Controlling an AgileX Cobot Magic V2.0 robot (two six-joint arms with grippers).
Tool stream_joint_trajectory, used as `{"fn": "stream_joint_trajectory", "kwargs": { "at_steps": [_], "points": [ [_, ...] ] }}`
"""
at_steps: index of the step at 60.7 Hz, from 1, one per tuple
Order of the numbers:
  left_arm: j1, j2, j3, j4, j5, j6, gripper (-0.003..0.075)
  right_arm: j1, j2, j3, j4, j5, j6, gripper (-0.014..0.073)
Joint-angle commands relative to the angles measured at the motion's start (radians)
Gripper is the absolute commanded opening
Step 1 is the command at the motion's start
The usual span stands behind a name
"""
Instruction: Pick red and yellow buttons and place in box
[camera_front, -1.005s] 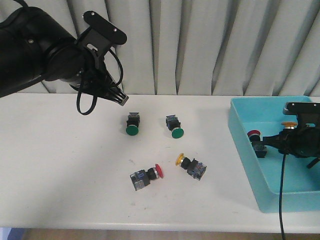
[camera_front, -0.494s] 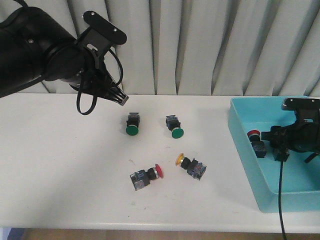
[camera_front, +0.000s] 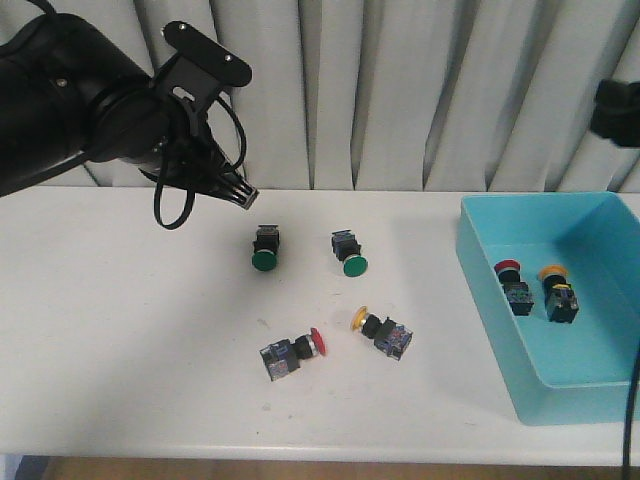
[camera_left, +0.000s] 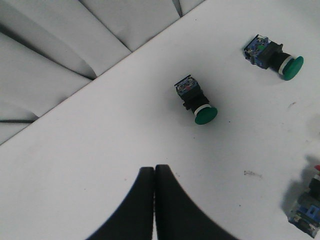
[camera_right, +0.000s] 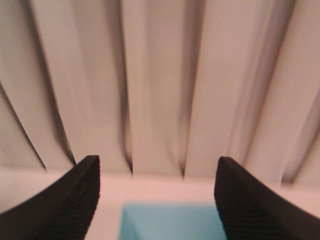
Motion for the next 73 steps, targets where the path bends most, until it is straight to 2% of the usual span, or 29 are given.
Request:
{"fn": "stream_joint_trajectory", "kwargs": {
  "at_steps": [1, 8, 12, 16, 20, 31, 61, 73],
  "points": [
    [0.001, -0.056, -0.026, 0.020, -0.050, -0.017, -0.0006, -0.006, -0.176, -0.024, -0.025, 0.035, 0.016, 0.0403],
    [0.001, -0.069, -0.026, 0.019, -0.052, -0.035, -0.0006, -0.006, -0.312, -0.016, -0.085, 0.035, 0.086, 0.0327],
    [0.001, -0.076, -0.026, 0.019, -0.052, -0.035, -0.0006, -0.006, -0.359, 0.005, -0.124, 0.033, 0.121, 0.0253],
    [0.001, -0.083, -0.026, 0.019, -0.054, -0.035, -0.0006, -0.006, -0.377, 0.045, -0.153, 0.037, 0.150, 0.0140],
    [0.001, -0.093, -0.026, 0.019, -0.055, -0.035, -0.0006, -0.006, -0.378, 0.088, -0.163, 0.057, 0.175, -0.0011],
    [0.001, -0.118, -0.026, 0.019, -0.051, -0.035, -0.0006, -0.006, -0.378, 0.139, -0.158, 0.117, 0.193, -0.0008],
    [0.001, -0.148, -0.026, 0.019, -0.092, -0.035, -0.0006, -0.006, -0.378, 0.139, -0.155, 0.115, 0.196, -0.0008],
    [0.001, -0.148, -0.026, 0.020, -0.030, -0.034, -0.0006, -0.006, -0.378, 0.139, -0.155, 0.113, 0.196, -0.0008]
  ]
}}
